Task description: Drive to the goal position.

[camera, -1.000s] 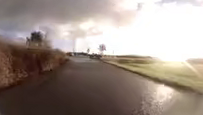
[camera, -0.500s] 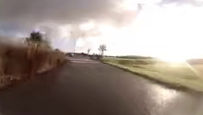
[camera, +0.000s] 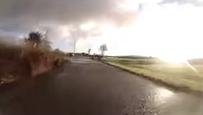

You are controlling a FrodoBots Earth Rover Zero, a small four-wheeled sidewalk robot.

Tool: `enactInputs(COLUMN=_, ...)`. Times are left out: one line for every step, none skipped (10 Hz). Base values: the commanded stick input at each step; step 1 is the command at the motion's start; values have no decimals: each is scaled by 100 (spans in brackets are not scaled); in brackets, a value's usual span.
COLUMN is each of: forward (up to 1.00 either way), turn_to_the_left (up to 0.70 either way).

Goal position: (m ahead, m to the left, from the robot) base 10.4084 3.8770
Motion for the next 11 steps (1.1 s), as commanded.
enactInputs(forward=70, turn_to_the_left=0)
enactInputs(forward=70, turn_to_the_left=0)
enactInputs(forward=70, turn_to_the_left=0)
enactInputs(forward=70, turn_to_the_left=0)
enactInputs(forward=70, turn_to_the_left=0)
enactInputs(forward=70, turn_to_the_left=0)
enactInputs(forward=70, turn_to_the_left=0)
enactInputs(forward=70, turn_to_the_left=0)
enactInputs(forward=70, turn_to_the_left=0)
enactInputs(forward=70, turn_to_the_left=0)
enactInputs(forward=70, turn_to_the_left=0)
